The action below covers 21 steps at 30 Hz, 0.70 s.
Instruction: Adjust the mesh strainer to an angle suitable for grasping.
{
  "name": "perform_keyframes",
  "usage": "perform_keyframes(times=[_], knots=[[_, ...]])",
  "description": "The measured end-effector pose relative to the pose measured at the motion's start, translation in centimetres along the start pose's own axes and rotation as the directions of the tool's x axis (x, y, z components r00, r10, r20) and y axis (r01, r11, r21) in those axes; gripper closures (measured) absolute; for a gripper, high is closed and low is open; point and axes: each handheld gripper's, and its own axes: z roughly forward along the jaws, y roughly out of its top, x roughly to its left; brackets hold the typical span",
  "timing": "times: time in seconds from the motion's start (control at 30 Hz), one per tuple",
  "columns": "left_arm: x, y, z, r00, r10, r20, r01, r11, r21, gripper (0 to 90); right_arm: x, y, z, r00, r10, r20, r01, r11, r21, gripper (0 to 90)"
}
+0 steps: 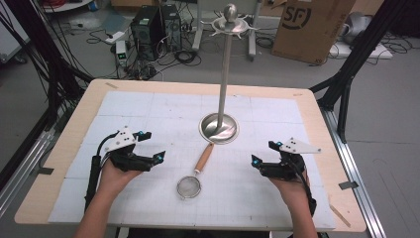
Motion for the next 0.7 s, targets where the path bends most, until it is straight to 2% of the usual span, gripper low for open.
perform_keyframes(times=[0.23, 0.43, 0.7], knots=[[-0.5, 0.0, 0.4, 0.9999, -0.003, 0.015, 0.002, 0.9999, 0.014, 14.0, 0.1, -0.1, -0.1, 1.0000, 0.002, 0.006, -0.002, 1.000, 0.006, 15.0], [-1.5, 0.6, 1.0, 0.9979, -0.011, 0.064, 0.012, 0.9999, -0.002, 14.1, 0.2, -0.1, -0.1, 1.0000, 0.003, 0.005, -0.003, 1.000, 0.008, 15.0], [-3.0, 0.8, 3.3, 0.9953, -0.004, 0.097, -0.002, 0.9982, 0.060, 14.2, -0.1, -0.1, -0.1, 0.9999, 0.013, 0.004, -0.013, 1.000, 0.002, 15.0]])
